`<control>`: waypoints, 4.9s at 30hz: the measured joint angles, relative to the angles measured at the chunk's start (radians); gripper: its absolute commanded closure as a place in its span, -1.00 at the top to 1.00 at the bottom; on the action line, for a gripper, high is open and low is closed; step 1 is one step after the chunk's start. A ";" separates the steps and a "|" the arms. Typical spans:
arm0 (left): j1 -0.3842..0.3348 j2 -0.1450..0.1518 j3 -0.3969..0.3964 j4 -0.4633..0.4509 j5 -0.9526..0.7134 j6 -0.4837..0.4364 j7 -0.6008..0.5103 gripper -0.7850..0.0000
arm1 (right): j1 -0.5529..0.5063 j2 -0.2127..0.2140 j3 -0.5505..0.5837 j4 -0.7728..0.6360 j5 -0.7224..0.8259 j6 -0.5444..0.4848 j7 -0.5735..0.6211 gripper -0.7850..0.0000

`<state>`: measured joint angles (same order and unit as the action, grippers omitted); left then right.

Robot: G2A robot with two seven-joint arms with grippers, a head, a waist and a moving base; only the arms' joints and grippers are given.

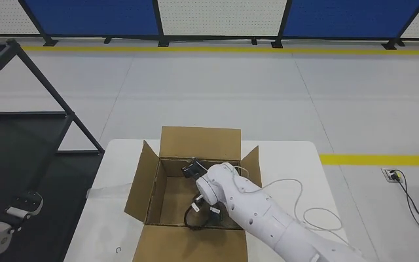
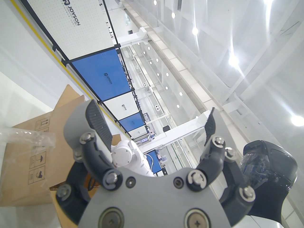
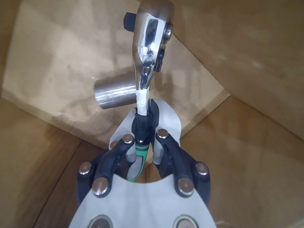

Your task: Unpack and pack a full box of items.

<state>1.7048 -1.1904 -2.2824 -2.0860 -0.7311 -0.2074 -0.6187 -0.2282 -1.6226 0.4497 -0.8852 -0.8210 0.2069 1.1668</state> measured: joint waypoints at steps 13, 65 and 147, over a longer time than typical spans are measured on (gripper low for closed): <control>0.000 0.000 0.000 0.000 0.000 0.000 0.000 1.00 | -0.303 0.194 0.331 -0.794 -0.317 0.100 0.191 -1.00; 0.000 0.000 0.000 0.000 0.000 0.000 0.000 1.00 | -0.860 0.317 1.147 -0.990 -0.293 -0.117 0.345 -1.00; 0.000 0.000 0.000 0.000 0.000 0.000 0.000 1.00 | -0.280 0.218 0.421 -0.877 -0.226 -0.084 0.140 1.00</control>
<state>1.7048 -1.1904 -2.2824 -2.0860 -0.7311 -0.2074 -0.6187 -0.5077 -1.4048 0.8707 -1.7622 -1.0468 0.1230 1.3066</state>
